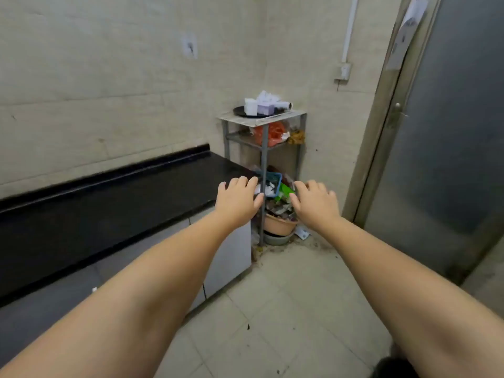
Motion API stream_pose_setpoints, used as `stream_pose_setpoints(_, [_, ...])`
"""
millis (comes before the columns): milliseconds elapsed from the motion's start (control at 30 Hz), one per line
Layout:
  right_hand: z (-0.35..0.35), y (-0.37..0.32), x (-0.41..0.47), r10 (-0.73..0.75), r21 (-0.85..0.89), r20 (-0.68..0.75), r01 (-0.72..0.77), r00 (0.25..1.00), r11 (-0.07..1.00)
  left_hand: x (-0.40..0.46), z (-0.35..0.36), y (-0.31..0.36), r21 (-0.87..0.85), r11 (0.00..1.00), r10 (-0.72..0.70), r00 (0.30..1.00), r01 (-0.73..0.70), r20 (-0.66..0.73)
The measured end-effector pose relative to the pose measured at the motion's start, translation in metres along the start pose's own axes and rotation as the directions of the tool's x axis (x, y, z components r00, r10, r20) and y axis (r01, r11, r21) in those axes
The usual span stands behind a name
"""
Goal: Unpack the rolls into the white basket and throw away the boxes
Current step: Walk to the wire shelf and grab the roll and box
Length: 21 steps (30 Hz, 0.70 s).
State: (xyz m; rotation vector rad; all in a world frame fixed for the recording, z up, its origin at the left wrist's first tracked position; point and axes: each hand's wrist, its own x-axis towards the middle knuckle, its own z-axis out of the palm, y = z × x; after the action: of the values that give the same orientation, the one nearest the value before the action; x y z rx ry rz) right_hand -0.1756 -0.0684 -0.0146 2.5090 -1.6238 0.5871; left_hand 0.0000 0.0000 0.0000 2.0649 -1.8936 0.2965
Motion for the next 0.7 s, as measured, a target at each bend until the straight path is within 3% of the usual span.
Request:
stream_pose_setpoints(333, [0.135,0.094,0.019,0.092,-0.005,0.334,-0.096,0.938,0.995,0.037,0.164,0.025,-0.024,0.999,-0.016,0.927,0.027,0.374])
stream_pose_setpoints(533, [0.195,0.165,0.083,0.086,-0.008,0.515,-0.095,0.853,0.995,0.118,0.244,0.046,-0.049,0.989,-0.097,0.864,0.139,0.494])
stream_pose_setpoints(700, [0.224,0.205,0.153,0.070,-0.011,0.570,-0.078,0.819,0.997,0.186,0.283,0.045,-0.052,0.981,-0.133,0.848,0.186,0.514])
